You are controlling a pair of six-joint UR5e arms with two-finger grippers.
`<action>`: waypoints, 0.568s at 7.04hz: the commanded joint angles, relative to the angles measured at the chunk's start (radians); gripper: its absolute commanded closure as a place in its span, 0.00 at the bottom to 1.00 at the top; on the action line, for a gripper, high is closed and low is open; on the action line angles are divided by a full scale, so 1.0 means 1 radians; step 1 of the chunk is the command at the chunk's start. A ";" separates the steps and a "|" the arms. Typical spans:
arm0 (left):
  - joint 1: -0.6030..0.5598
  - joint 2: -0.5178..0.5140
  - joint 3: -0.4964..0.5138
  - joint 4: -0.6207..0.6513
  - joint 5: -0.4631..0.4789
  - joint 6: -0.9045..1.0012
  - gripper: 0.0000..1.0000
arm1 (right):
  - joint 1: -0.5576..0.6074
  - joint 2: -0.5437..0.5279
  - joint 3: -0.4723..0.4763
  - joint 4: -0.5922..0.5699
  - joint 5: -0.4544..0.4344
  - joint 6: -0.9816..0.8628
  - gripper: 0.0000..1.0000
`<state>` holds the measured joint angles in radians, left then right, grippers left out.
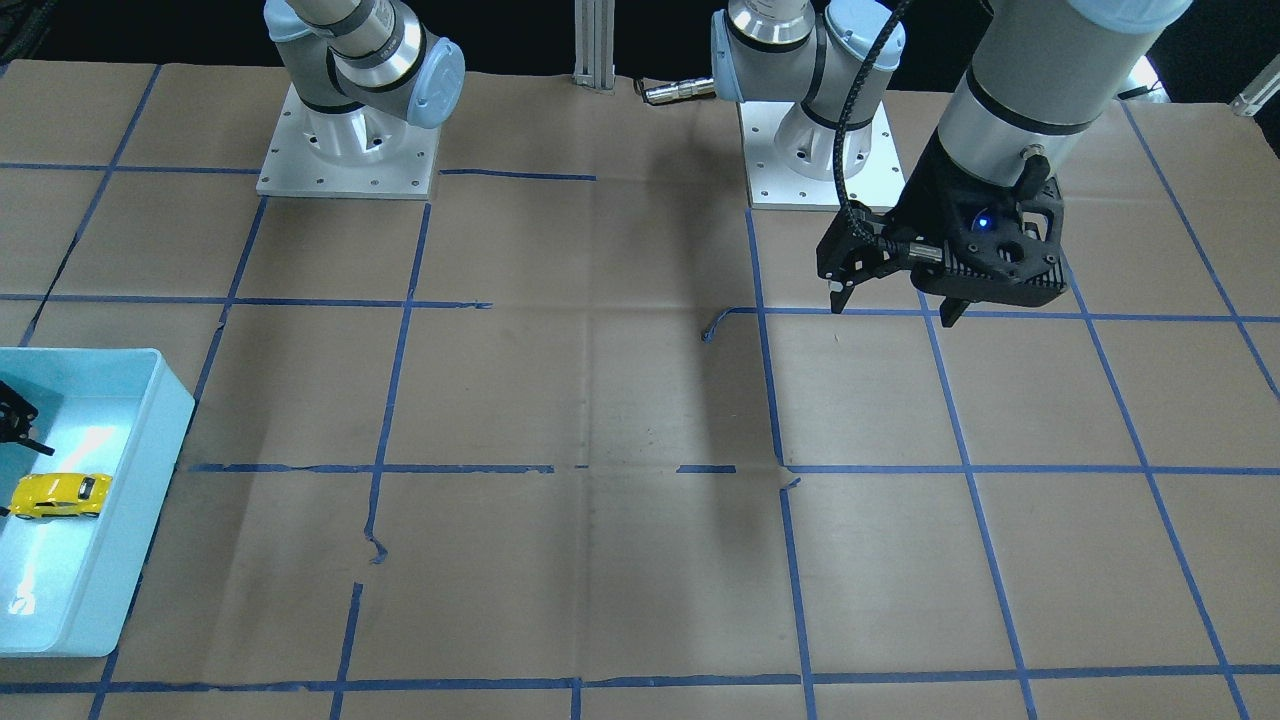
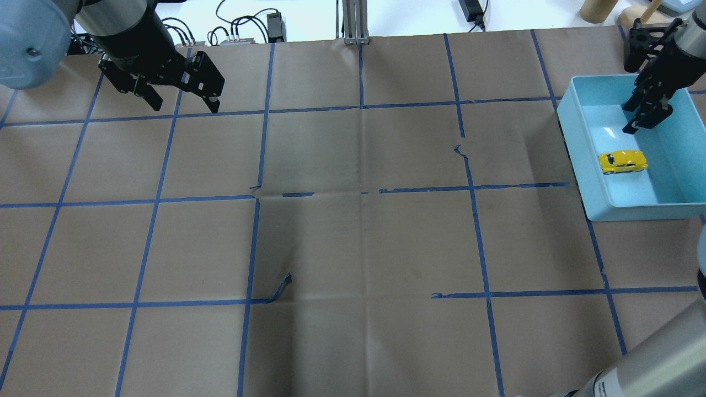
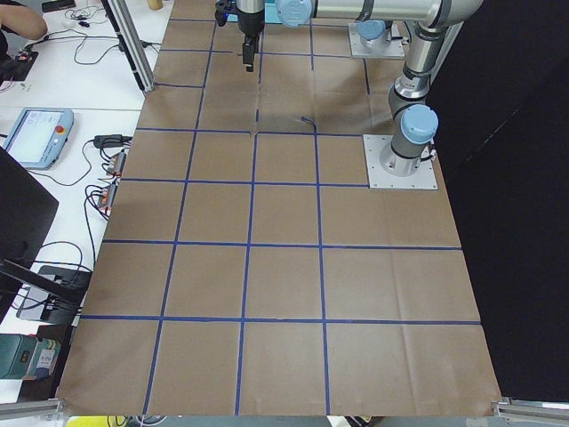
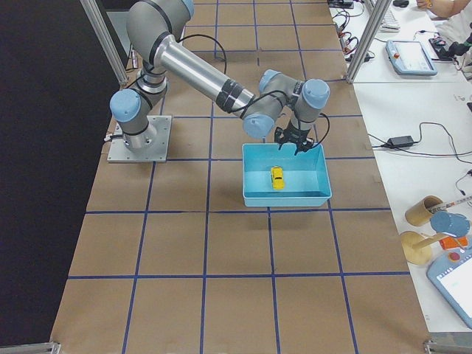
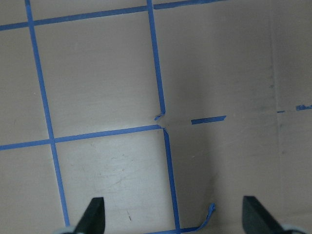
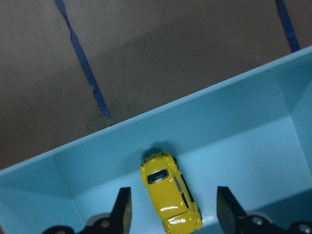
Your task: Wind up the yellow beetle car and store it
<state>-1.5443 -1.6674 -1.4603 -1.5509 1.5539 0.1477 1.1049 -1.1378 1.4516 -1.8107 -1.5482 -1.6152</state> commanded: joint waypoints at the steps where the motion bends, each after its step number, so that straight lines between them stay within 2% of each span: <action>1: 0.001 0.000 0.000 0.000 0.000 0.001 0.00 | 0.035 -0.060 0.000 0.001 0.003 0.343 0.33; 2: 0.001 0.000 0.000 0.000 -0.001 0.001 0.00 | 0.073 -0.091 -0.002 -0.004 -0.009 0.618 0.29; 3: 0.001 0.000 0.000 0.000 0.000 0.001 0.00 | 0.105 -0.118 -0.017 -0.003 0.000 0.806 0.19; 4: 0.000 0.000 0.000 0.000 0.000 0.000 0.00 | 0.125 -0.143 -0.033 0.013 0.005 0.899 0.01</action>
<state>-1.5435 -1.6674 -1.4604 -1.5509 1.5535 0.1484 1.1995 -1.2485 1.4354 -1.8092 -1.5483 -0.8859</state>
